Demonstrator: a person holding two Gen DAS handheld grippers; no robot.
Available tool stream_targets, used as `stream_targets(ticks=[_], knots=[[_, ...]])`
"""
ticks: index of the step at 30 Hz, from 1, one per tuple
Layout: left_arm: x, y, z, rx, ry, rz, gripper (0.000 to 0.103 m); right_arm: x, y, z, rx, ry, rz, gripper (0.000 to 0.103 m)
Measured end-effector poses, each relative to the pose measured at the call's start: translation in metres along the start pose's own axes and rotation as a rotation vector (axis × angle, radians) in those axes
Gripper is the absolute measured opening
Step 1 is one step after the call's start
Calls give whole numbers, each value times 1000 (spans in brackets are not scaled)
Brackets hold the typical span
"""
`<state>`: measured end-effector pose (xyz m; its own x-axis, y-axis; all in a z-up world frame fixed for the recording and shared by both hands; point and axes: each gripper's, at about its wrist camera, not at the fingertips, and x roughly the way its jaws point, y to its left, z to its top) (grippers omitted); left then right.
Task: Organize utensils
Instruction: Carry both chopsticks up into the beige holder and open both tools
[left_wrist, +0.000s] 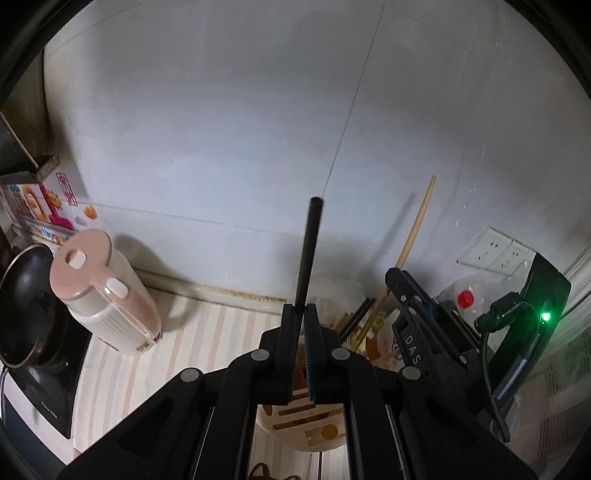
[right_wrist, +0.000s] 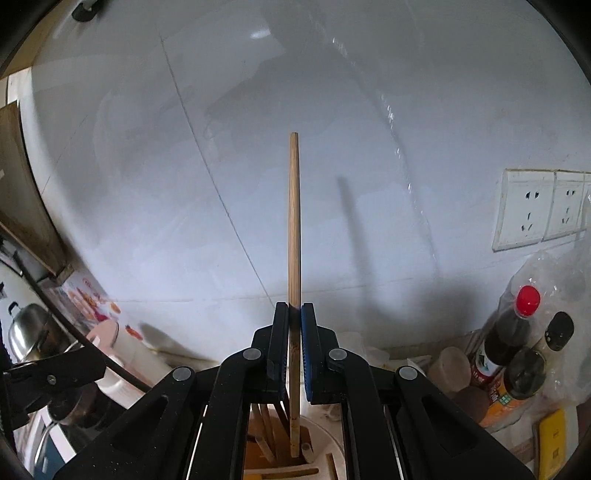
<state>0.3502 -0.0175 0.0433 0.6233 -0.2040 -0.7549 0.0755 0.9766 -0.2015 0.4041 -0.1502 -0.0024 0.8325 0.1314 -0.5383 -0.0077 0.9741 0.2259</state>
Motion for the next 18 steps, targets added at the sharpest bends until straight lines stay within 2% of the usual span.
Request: stream_targets(ticks=[3,5,7,8,9,10,11,12,13,15,17,18], knots=[[1,-3,-3,22,30,-12,2,-1,-3,-2,-17,8,-13,7],[-1,-6,-3,21,50,-21,5,-2,-4,1,-21,42,-8,16],[-7,-9,-2,25,58,-18,9,-8,-5,4,-19,52,-2,47],[-12,-11,-1,33,48,-8,10,-13,-7,7,-12,49,2,52],[-20,-12,-1,40,28,14,16,-19,-7,9,-9,48,4,54],[-25,-11,-1,40,16,26,33,-24,-8,11,-7,45,1,54],[-34,-10,-1,36,-8,36,46,-30,-9,13,-3,44,-5,55],[-40,-7,-2,26,20,40,71,-38,-10,15,5,47,-14,55],[-49,-2,-4,10,-10,53,82,-44,-12,17,15,52,-24,55],[-60,7,-11,-8,-47,68,85,-56,-18,16,40,62,-45,57],[-62,15,-21,-9,-52,108,100,-69,-28,10,69,87,-87,58],[-62,20,-28,-14,-51,130,103,-74,-32,5,76,101,-99,59]])
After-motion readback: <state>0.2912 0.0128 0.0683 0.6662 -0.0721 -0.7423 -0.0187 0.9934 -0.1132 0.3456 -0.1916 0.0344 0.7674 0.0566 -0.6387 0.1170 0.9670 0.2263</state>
